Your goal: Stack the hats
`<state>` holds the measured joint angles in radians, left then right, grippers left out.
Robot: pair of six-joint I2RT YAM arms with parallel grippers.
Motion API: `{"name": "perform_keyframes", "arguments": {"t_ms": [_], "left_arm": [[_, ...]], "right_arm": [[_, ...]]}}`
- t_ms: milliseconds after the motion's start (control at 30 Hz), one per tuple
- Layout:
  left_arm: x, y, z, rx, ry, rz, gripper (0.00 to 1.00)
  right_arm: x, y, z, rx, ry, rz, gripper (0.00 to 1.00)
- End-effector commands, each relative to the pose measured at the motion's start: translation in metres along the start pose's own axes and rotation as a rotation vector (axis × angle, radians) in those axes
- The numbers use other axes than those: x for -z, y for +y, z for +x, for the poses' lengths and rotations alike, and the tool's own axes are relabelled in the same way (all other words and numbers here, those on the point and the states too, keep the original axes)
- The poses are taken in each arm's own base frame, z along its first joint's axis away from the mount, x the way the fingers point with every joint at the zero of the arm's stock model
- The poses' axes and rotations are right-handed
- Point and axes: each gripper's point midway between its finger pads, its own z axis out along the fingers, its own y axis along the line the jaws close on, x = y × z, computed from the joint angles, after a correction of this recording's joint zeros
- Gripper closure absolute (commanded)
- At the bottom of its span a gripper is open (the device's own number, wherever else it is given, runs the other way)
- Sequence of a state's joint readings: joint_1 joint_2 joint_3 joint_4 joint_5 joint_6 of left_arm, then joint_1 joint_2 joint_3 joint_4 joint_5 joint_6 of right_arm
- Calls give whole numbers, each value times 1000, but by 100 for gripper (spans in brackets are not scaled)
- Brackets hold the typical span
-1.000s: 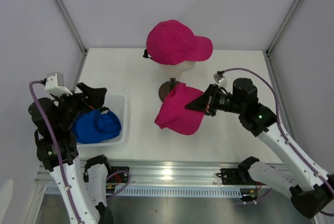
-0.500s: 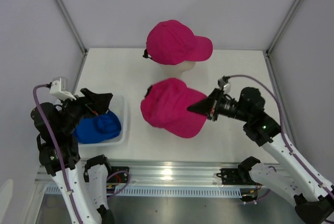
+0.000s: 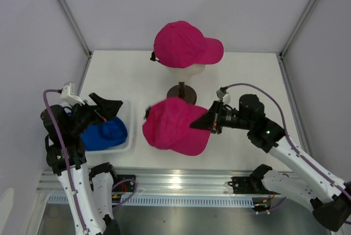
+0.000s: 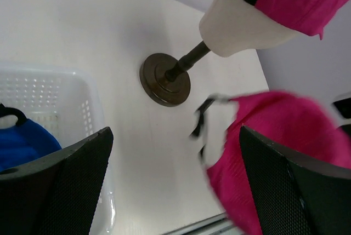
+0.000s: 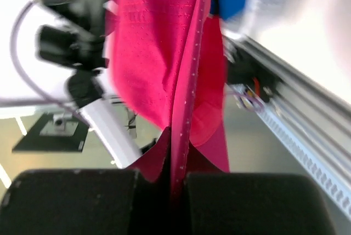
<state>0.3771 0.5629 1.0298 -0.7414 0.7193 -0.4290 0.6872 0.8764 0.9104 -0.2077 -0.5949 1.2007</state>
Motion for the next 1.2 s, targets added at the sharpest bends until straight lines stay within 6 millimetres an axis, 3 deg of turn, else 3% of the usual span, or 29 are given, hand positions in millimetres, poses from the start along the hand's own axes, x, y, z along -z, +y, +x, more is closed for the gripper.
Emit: {"name": "perform_keyframes", "arguments": {"t_ms": [0,33,67,133,200,333,433,533,867,1033,1167], "left_arm": [[-11,13,22,90,59,6,1],[-13,10,22,93,59,35,1],[-18,9,37,162,110,83,0],[-22,-6,38,194,116,175,0],[-29,-2,52,225,151,179,1],[-37,-20,79,197,273,245,1],[-47,-22,100,200,354,232,3],[-54,-32,111,227,399,306,4],[-76,-37,102,203,404,365,5],[-88,-35,108,223,442,387,7],[-90,-48,104,224,449,490,10]], "right_arm": [[-7,5,2,-32,53,-89,100],[-6,-2,3,-29,64,-12,100],[-1,26,-3,46,48,-46,100],[0,41,-8,106,57,-92,100],[4,55,-8,123,79,-144,100],[4,63,-15,158,101,-186,100],[4,71,-19,168,126,-219,100],[5,77,-23,179,142,-232,100],[12,94,-21,270,177,-282,100],[13,97,-20,279,182,-290,100],[13,96,-20,278,192,-290,100]]}}
